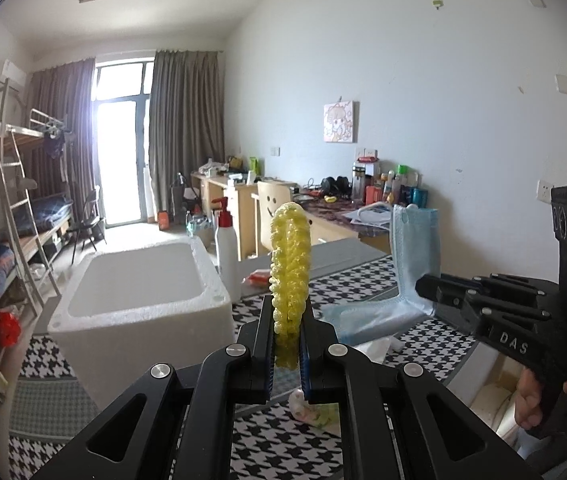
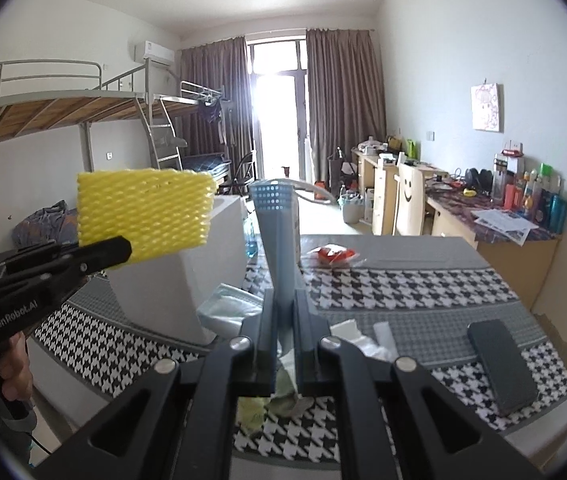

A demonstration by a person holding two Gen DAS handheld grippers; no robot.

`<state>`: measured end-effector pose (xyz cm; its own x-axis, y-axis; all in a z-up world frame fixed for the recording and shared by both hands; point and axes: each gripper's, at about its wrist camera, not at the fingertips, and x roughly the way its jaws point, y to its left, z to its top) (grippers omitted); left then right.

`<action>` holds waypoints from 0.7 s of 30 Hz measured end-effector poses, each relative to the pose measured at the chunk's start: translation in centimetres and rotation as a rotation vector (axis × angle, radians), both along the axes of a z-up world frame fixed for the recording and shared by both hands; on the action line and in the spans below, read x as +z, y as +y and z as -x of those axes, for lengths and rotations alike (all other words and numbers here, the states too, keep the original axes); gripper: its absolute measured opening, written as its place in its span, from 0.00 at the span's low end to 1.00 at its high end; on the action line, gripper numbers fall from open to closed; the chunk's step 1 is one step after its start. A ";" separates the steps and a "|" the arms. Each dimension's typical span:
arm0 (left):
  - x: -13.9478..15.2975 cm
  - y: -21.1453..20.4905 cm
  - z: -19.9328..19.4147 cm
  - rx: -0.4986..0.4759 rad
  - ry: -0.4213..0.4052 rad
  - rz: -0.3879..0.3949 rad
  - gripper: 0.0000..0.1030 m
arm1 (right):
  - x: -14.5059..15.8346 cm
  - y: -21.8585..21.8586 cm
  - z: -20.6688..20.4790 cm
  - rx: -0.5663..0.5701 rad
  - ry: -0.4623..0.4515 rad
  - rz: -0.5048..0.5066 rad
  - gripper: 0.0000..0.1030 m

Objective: Organize soft objects
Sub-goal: 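Lift and carry the foam net and mask over the white foam box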

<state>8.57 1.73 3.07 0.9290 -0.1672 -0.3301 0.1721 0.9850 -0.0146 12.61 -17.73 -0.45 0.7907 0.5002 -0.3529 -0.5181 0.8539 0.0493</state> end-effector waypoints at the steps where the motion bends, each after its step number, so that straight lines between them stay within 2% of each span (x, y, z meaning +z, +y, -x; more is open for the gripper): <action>1: 0.2 0.1 -0.1 -0.007 0.000 -0.001 0.10 | 0.1 -0.1 -0.1 -0.012 -0.002 -0.010 0.09; 7: 1.2 0.3 -0.7 -0.011 -0.022 -0.029 0.10 | 0.4 -0.1 -0.5 -0.039 0.018 -0.057 0.09; 21: 1.7 -0.1 -1.5 0.012 -0.049 -0.021 0.10 | 1.8 0.1 -1.6 -0.021 -0.009 -0.064 0.09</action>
